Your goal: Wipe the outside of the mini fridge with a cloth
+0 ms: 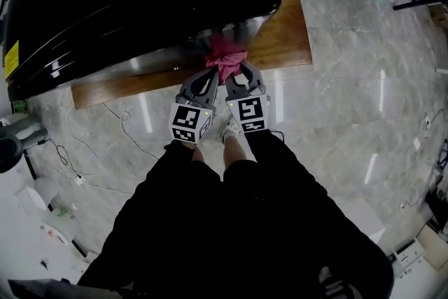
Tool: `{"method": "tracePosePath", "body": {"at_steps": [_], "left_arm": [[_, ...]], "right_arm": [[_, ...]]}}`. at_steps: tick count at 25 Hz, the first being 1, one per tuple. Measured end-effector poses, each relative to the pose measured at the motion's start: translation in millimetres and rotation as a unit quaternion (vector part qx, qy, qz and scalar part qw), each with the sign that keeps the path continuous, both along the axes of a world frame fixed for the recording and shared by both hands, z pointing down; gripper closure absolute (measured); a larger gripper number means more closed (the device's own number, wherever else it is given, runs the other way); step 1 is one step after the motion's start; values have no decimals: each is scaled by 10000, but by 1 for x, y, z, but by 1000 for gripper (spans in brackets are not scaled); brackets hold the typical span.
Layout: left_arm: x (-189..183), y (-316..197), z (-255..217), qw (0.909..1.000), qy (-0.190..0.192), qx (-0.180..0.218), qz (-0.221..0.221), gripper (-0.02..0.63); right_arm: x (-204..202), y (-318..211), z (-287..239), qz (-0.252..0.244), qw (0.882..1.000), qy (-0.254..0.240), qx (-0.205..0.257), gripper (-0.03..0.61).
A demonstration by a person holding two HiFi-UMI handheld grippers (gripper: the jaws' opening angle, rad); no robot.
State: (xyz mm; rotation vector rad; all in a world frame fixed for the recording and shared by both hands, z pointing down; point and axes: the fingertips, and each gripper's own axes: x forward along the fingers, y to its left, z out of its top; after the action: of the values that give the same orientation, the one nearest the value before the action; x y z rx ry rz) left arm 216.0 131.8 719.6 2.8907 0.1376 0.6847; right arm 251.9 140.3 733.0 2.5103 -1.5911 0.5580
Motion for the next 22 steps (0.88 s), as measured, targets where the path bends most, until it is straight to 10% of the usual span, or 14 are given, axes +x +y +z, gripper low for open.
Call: {"method": "tracePosePath", "body": {"at_steps": [12, 22], "left_arm": [[-14, 11, 45, 9983, -575, -42, 37, 607], [-55, 58, -59, 9976, -261, -49, 639, 607]], "right_arm": [[3, 1, 68, 271, 9964, -667, -451, 503], [-38, 47, -25, -669, 9943, -818, -103, 500]]}}
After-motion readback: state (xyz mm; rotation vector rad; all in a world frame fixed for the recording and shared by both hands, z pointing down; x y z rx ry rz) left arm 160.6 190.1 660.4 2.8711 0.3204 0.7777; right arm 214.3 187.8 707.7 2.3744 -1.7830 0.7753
